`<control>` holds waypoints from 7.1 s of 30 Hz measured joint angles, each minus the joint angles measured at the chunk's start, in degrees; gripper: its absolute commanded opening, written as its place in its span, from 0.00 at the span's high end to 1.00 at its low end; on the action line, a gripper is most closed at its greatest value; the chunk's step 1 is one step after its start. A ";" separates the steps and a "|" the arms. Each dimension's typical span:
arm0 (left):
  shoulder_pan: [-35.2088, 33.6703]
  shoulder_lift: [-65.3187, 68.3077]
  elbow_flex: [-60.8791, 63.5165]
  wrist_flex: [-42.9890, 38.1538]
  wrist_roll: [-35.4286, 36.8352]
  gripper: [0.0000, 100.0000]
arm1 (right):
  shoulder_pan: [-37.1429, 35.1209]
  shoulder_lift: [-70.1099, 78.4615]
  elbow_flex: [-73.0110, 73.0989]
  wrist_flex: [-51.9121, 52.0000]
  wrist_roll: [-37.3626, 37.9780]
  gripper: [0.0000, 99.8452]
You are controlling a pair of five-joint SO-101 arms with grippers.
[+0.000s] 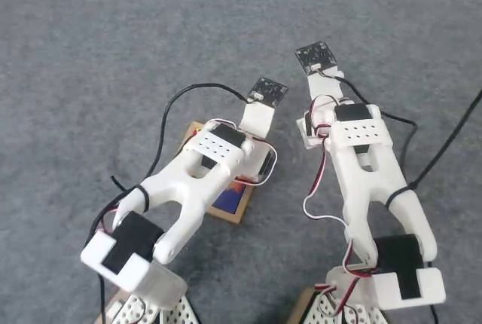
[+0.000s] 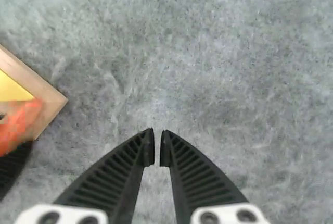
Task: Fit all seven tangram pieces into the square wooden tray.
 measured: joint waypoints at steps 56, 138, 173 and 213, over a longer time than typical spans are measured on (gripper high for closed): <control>3.87 -7.74 6.59 11.25 -8.97 0.85 | 0.00 0.00 0.00 -0.09 0.00 0.96; 0.62 -5.71 7.56 5.36 -3.34 0.90 | 0.00 0.00 0.00 -0.97 0.00 0.96; -3.96 -4.22 2.90 8.79 -3.34 0.88 | 0.00 0.00 0.00 -0.97 0.00 0.96; -24.00 -37.27 22.51 -8.70 6.68 0.99 | -21.19 16.97 -5.45 -7.91 2.11 0.97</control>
